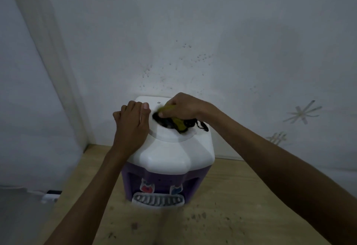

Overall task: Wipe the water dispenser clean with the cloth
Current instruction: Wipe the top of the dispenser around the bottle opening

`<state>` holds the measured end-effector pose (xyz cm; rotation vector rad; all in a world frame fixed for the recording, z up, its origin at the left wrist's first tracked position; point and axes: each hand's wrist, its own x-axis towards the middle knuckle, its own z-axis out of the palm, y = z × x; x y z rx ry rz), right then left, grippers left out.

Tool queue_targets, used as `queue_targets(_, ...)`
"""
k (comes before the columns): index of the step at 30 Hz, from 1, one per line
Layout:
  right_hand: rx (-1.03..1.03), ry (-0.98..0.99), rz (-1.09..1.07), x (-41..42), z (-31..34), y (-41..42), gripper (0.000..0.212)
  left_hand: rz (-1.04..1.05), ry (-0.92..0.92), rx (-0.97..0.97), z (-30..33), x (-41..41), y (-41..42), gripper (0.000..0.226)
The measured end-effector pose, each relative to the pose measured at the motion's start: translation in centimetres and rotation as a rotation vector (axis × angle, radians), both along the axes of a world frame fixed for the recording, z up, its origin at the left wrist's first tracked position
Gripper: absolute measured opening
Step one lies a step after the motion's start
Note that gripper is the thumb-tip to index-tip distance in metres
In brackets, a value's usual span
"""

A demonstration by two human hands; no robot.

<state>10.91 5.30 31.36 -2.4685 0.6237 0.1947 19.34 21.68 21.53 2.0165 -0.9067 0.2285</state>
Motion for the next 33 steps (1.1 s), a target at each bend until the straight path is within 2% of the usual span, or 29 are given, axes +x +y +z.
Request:
queue_targets(2, -0.209, 0.062, 0.201, -1.3, -0.1, 0.5, 0.025, 0.01, 0.002, -0.006, 0.1, -0.1, 0.0, 0.048)
queue_targets(4, -0.388, 0.105, 0.31, -2.5, -0.4, 0.0, 0.026, 0.012, 0.001, -0.009, 0.1, 0.0, 0.0, 0.049)
queue_targets(8, -0.712, 0.038, 0.319, -3.6, -0.8, -1.7, 0.02, 0.023, -0.005, -0.009, -0.1, 0.2, 0.0, 0.05)
queue_targets(13, -0.57, 0.102, 0.399, -3.8, -0.6, -1.2, 0.026, 0.024, -0.001, -0.001, -0.1, 0.2, 0.0, 0.05)
queue_targets(16, -0.728, 0.083, 0.42, -3.8, 0.1, -2.6, 0.023, 0.03, -0.023, 0.009, -0.1, 0.1, 0.1, 0.053)
queue_targets(18, -0.864, -0.002, 0.399, -3.5, -0.4, -3.1, 0.019, 0.033, -0.039, 0.014, -0.1, 0.1, 0.1, 0.055)
queue_targets(20, -0.912, -0.046, 0.366, -3.2, -0.8, -3.2, 0.014, 0.036, -0.039, 0.017, 0.0, 0.0, 0.0, 0.055)
queue_targets(23, -0.966, -0.096, 0.354, -3.3, -1.7, -3.0, 0.021, 0.038, -0.037, 0.025, 0.0, 0.1, 0.0, 0.051)
queue_targets(29, -0.672, 0.061, 0.36, -4.9, 0.1, -2.6, 0.023, 0.041, -0.05, 0.011, -0.2, 0.2, -0.1, 0.05)
queue_targets(33, -0.73, 0.019, 0.263, -4.5, 0.1, -2.3, 0.018, 0.041, -0.046, -0.003, -0.2, 0.2, 0.1, 0.052)
